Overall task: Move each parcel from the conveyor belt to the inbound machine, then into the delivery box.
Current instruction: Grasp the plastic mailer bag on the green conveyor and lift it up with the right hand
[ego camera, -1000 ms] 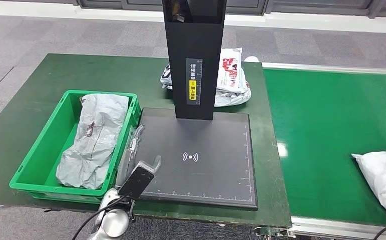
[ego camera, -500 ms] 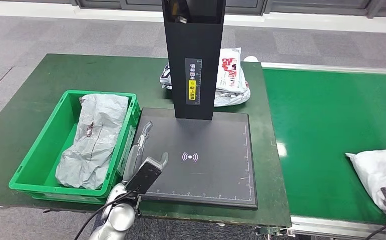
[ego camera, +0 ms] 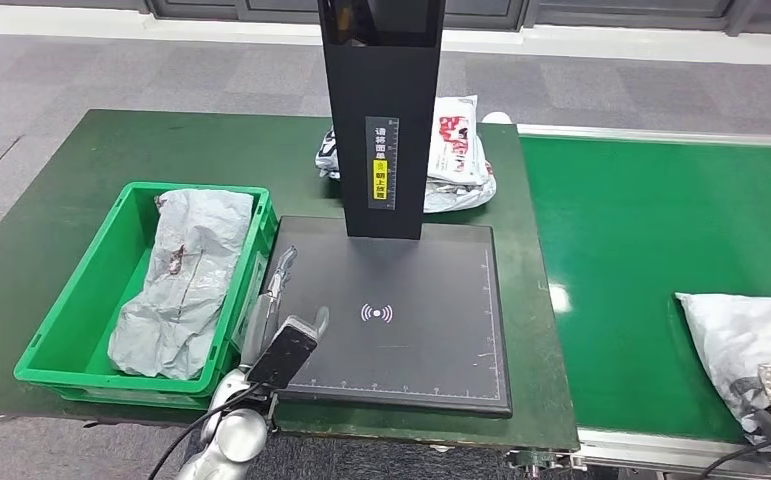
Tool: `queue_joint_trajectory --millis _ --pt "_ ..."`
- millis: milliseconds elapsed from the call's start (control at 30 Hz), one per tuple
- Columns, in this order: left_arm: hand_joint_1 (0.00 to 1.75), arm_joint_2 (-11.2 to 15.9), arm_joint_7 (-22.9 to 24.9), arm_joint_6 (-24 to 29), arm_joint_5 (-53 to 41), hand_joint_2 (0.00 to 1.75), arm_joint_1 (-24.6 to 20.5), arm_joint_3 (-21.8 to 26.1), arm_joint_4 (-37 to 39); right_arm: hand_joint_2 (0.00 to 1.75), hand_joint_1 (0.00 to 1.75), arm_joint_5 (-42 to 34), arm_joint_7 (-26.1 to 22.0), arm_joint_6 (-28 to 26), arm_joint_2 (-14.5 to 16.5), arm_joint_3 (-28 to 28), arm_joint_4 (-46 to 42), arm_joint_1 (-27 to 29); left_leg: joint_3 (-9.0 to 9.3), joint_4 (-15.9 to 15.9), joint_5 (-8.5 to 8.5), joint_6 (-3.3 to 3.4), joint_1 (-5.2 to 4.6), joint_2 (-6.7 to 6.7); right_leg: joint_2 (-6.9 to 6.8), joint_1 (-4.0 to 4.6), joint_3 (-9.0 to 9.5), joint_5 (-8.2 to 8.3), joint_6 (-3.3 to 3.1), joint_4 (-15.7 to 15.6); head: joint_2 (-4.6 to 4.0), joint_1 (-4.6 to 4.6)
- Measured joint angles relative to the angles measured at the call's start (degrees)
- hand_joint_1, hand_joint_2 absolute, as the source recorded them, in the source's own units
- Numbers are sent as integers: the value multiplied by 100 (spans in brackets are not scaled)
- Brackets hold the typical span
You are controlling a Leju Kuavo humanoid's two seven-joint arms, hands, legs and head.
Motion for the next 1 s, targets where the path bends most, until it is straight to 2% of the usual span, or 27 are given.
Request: queue_joint_trajectory --millis 133,267,367,500,667,800,1000 --pt "0 34 -60 105 71 175 25 8 -23 0 175 -2235 -459 555 244 21 -724 226 4 -2 -23 5 -6 101 96 -6 -25 9 -2 1 0 -3" --pt "0 46 -240 214 150 175 121 9 -14 0 175 -4544 -586 914 585 274 -2030 647 32 1 24 17 -6 -10 -10 -6 -21 0 7 3 0 -3" --pt "0 49 -321 251 169 175 163 10 21 0 175 -5474 -702 810 898 641 -3282 1027 8 -1 43 10 -6 -73 -69 -5 -26 -3 3 10 0 -4" --pt "0 32 -330 269 119 175 168 10 32 0 175 -5700 -729 606 1298 1253 -4783 1282 9 -4 40 4 -5 -62 -57 -4 -37 -7 -5 16 0 -5" --pt "0 -8 -285 270 40 175 199 10 1 0 175 -5708 -730 573 1567 1734 -5774 1347 2 -4 41 5 -5 -71 -73 -5 -35 -9 -6 17 0 -4" --pt "0 -59 -266 241 -9 175 223 10 -24 0 175 -5687 -649 615 1684 2115 -6032 1152 -2 -4 42 6 -6 -67 -69 -6 -35 -6 -5 17 0 -4" --pt "0 -149 -263 185 -65 175 219 14 -17 0 175 -5695 -562 640 1762 2740 -5746 538 -4 -1 53 4 -6 -80 -78 -6 -35 1 0 16 0 -4"
